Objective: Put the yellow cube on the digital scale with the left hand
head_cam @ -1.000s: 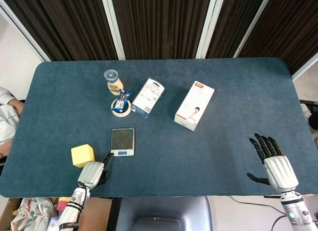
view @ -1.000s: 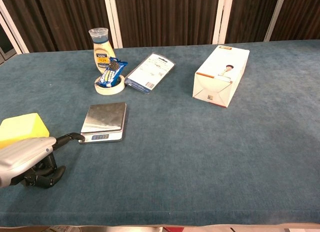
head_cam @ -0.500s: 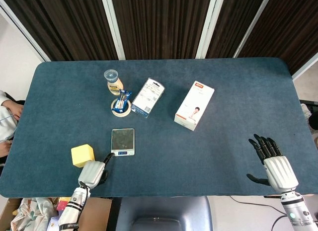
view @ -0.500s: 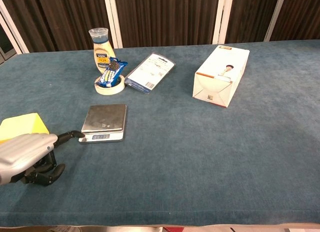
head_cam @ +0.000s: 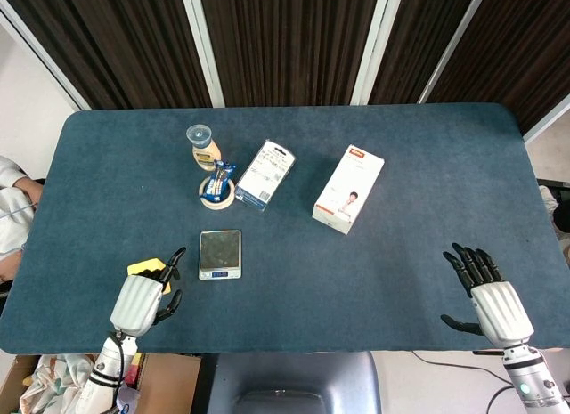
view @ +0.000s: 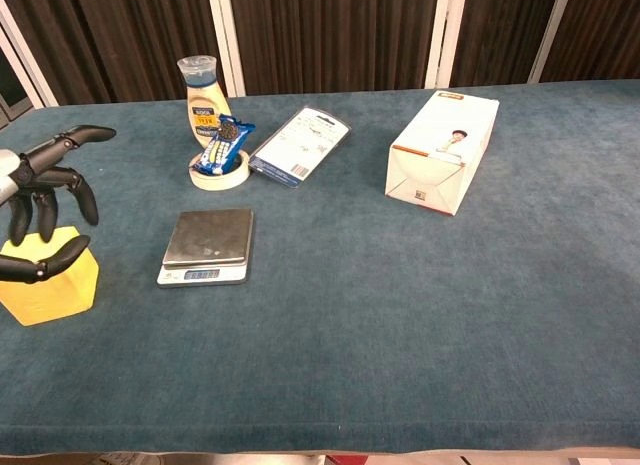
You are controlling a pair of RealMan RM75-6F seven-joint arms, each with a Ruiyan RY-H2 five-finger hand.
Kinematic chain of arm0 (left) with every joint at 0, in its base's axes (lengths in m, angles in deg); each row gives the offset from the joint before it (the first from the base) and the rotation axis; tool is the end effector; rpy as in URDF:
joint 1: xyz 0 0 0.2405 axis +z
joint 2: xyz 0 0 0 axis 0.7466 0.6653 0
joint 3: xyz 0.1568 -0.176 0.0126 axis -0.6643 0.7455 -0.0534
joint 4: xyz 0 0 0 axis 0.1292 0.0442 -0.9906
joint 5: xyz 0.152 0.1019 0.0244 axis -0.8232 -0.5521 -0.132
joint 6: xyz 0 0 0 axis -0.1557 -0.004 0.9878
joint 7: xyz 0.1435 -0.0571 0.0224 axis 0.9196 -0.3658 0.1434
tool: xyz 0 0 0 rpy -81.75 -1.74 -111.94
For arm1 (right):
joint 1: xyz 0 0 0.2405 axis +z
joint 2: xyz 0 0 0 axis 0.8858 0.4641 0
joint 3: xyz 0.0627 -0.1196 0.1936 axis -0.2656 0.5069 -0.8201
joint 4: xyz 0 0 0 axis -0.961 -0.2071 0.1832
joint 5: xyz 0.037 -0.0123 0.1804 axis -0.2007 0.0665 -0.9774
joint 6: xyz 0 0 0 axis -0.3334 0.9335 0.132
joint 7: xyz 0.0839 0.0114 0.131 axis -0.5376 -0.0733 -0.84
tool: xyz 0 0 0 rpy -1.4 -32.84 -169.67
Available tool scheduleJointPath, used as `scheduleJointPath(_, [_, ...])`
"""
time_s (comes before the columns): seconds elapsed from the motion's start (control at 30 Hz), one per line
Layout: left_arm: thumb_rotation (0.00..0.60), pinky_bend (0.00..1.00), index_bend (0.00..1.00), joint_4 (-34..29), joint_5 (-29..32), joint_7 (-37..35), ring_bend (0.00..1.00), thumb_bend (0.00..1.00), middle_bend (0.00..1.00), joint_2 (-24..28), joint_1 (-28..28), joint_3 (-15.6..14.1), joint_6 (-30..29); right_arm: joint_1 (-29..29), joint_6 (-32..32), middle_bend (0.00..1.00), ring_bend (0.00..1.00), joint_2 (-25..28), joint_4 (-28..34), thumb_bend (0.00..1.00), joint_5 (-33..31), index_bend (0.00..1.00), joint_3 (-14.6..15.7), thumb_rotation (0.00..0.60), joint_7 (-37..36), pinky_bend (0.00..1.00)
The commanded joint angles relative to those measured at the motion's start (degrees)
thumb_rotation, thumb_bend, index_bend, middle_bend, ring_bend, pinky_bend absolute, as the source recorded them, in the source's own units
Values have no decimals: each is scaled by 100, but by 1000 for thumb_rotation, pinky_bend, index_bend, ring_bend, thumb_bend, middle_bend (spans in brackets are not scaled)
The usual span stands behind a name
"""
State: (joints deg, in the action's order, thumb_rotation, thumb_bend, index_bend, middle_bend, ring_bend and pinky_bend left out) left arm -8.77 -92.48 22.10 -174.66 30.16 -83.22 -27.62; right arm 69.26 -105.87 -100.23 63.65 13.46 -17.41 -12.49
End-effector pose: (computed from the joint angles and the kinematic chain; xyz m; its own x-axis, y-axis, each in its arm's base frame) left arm -0.1831 0.2210 0.0441 0.3422 0.0272 0.9392 0.8905 -0.3283 -0.3150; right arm -0.2655 -0.1832 0.1454 0.4117 -0.0886 0.9070 -0.9007 -0.1909 0.3902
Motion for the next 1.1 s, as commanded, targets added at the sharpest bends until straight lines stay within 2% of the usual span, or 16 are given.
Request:
scheduleJointPath(0.03, [600,10,0,160,513,-66,0,365,0,166,-25,-12,593,11,18,0,0,6,2,115,18,0,12,600,0,0])
scheduleJointPath(0.2, [600,0,0,497,1019,-130,0,357,0,146,-162,61,1243,31,55,0,0,29,13,116,48,0,37,600,-45,0])
scheduleJointPath(0.37, [600,0,0,912,1191,-11,0,356,0,-35,-190,168,1327,43,100,0,0,49,25,116,16,0,40,600,-35,0])
scheduleJointPath(0.53, [600,20,0,932,1508,126,3,351,0,36,-210,245,1548,53,129,0,0,44,33,116,2,0,41,600,-10,0])
scheduleJointPath(0.57, [600,61,0,926,1548,115,38,349,12,38,-205,284,1530,54,131,0,0,42,37,116,5,0,44,600,-4,0])
scheduleJointPath(0.6, [600,171,42,941,1553,83,170,346,98,12,-185,320,1462,52,125,0,0,39,39,116,8,0,44,600,0,0])
scheduleJointPath(0.63, [600,302,144,981,1524,20,352,346,242,-34,-165,355,1372,49,119,0,0,37,41,116,8,0,44,600,5,0])
scheduleJointPath(0.67, [600,389,234,1050,1480,-81,484,347,364,-93,-148,373,1303,48,118,0,0,34,42,116,7,0,43,600,10,0])
scheduleJointPath(0.7, [600,519,412,1107,1427,-146,674,348,556,-123,-148,374,1272,48,118,0,0,34,45,116,4,0,43,600,12,0])
scheduleJointPath(0.73, [600,598,530,1173,1353,-243,784,347,675,-162,-150,386,1215,48,122,0,0,33,47,116,-2,0,42,600,14,0])
scheduleJointPath(0.77, [600,645,598,1245,1248,-368,846,347,737,-217,-141,404,1103,48,128,0,0,32,50,116,-7,0,44,600,17,0])
scheduleJointPath(0.83, [600,721,686,1342,1146,-510,926,356,818,-281,-165,458,1010,49,131,0,0,34,55,116,-5,0,47,600,15,0])
scheduleJointPath(0.93, [600,765,710,1393,1032,-559,957,376,840,-387,-234,606,834,55,140,0,0,36,54,116,-7,0,46,600,8,0])
scheduleJointPath(1.1, [600,775,725,1150,714,-694,959,398,849,-559,-507,890,621,67,167,0,0,26,57,116,-6,0,53,600,33,0])
